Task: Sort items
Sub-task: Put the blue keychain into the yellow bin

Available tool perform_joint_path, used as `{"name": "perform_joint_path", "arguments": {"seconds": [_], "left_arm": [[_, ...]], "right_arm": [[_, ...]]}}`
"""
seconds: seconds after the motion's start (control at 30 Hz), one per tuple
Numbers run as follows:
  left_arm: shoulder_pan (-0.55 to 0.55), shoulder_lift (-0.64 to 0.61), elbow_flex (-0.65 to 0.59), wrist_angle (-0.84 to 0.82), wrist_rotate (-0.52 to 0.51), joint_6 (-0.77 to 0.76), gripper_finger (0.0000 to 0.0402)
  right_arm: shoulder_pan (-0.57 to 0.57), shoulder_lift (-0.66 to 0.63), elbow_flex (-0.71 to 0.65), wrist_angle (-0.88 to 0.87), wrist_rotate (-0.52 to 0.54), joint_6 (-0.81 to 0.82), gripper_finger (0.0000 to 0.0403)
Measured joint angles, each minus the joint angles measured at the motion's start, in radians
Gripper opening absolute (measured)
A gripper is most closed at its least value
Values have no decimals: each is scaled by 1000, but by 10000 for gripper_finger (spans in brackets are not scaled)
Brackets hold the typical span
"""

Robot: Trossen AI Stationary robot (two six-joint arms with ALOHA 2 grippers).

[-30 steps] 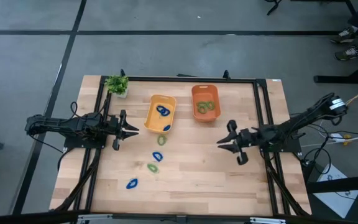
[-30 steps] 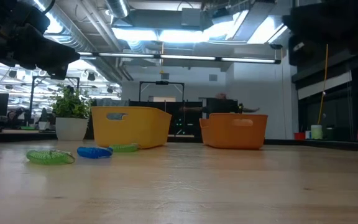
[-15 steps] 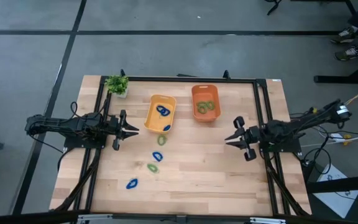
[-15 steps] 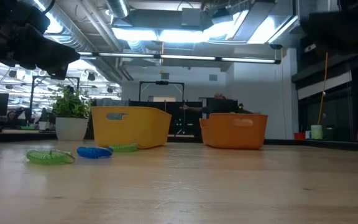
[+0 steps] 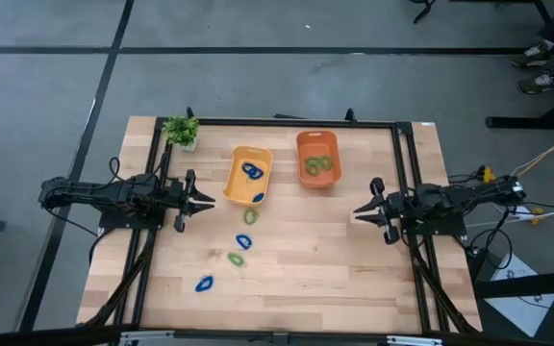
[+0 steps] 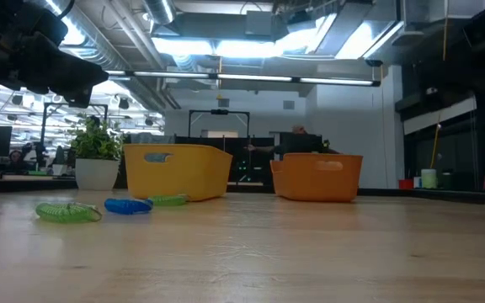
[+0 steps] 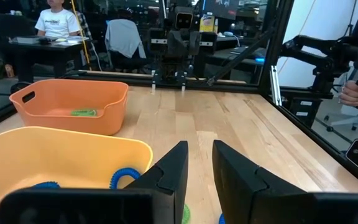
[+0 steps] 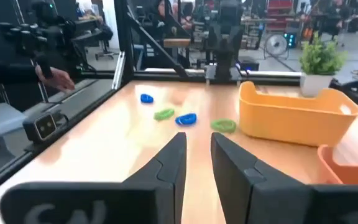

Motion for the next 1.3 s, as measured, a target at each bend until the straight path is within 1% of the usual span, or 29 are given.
{"name": "perform_joint_path", "arguments": {"seconds": [0.13,0.33,0.47,0.63,0.73,0.9,1.0,1.07,1.2,1.3], "left_arm": [[0,0,0,0,0,0,70],[0,0,0,0,-2,0,70],[0,0,0,7,-1,-6,70],[0,0,0,25,0,-80,70],[0,0,0,28,-1,-98,70],[-2,0,0,152,1,-107,70],[-8,0,0,251,7,-208,70],[-8,0,0,312,16,-245,70],[-8,0,0,395,97,-262,70],[-8,1,12,414,105,-292,70]], "right_arm": [[-10,-31,25,-61,-13,-55,75],[-10,-28,31,-77,44,-99,75],[-10,-28,31,-77,43,-86,75],[-10,-28,31,-76,43,-68,75],[-10,-28,31,-76,43,-69,75],[-10,-28,31,-75,43,-70,75],[-10,-27,31,-75,43,-67,75],[-10,-27,31,-75,43,-69,75],[-10,-27,31,-75,43,-67,75],[-10,-27,31,-75,43,-70,75]]}}
